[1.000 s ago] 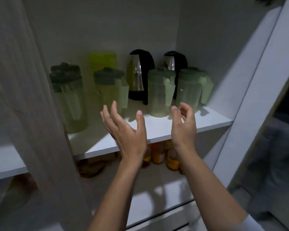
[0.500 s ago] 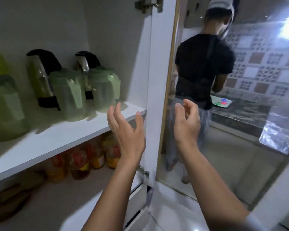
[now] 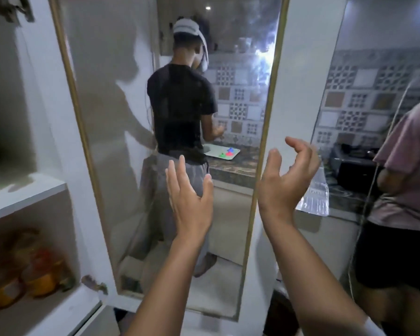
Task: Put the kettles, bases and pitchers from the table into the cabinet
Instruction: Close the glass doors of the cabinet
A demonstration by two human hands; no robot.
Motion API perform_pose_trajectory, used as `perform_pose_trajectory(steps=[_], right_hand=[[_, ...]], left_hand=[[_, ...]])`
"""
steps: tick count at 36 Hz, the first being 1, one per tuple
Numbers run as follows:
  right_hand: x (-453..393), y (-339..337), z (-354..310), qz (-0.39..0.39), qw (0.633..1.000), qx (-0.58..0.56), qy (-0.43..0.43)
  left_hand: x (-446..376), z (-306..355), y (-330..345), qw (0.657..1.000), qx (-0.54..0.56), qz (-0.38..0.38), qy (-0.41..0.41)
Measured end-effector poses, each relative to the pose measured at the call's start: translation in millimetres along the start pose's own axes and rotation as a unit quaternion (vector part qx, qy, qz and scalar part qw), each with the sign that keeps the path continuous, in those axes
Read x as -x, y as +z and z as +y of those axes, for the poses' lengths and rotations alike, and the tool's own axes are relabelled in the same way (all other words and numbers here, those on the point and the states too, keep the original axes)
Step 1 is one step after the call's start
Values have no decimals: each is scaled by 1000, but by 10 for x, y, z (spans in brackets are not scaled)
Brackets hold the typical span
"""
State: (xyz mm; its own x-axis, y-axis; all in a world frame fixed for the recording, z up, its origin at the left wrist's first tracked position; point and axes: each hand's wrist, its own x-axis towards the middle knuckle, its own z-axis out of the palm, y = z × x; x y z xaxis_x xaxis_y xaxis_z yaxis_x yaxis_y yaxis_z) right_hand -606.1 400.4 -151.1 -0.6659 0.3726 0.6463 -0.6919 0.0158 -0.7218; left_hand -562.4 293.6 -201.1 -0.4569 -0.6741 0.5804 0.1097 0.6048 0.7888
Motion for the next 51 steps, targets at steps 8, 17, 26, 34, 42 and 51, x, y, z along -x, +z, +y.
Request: perform_pose_trajectory(steps=[8,17,26,34,42,51], right_hand=[[-423,-253,238,-52,997,16,61],[-624,-374,365,-210,955,-7,209],[-585,-590,213,-181,954,-39,236],[-264,-808,-126,-146,960,-53,231],[238,-1121,-672,-144,960,-76,227],[1026,-1313,-1301,-225,949,-129,182]], left_hand=[[162,84,625,999,-17,-22,-24],[212,211,850,997,-17,-37,-58],[400,385,733,995,-24,-56,-73],[704,595,360,993,-25,-82,-81],[1198,659,-306,987,-48,-128,-88],[1745,734,-1204,984,-21,-136,-115]])
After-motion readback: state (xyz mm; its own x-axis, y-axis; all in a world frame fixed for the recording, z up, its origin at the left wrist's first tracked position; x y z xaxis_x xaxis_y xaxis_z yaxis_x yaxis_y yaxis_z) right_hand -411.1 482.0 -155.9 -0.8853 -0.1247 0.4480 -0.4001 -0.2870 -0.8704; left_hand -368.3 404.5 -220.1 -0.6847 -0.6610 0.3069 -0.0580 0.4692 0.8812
